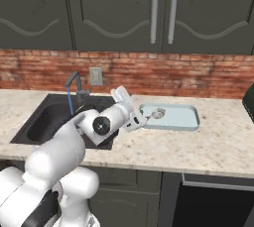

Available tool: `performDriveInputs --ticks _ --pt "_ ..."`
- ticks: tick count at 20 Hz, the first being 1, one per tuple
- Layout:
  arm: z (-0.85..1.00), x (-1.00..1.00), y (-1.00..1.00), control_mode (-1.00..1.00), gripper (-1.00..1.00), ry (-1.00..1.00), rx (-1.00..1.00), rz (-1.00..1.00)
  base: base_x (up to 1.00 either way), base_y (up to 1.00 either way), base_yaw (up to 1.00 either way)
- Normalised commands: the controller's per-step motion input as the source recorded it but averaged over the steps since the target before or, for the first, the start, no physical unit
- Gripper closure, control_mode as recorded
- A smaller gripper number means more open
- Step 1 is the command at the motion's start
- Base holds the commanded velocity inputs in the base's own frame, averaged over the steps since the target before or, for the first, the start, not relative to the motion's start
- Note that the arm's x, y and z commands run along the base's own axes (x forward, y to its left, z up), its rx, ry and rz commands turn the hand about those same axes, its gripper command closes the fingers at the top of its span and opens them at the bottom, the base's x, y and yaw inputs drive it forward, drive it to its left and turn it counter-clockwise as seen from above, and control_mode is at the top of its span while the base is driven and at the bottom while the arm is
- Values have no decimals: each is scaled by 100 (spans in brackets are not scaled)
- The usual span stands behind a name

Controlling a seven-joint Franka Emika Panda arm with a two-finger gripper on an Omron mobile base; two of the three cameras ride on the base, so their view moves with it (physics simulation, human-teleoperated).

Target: Take the fish out of the fridge, briefly rinse it in the sink, and place it on the tray next to the sink.

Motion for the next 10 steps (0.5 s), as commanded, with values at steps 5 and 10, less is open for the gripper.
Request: performDriveInputs --ticks 5,10 --pt "100 -100 13 -100 -100 -48 0 0 0 0 0" --pt "100 -99 16 -100 -100 -29 0 0 0 0 0"
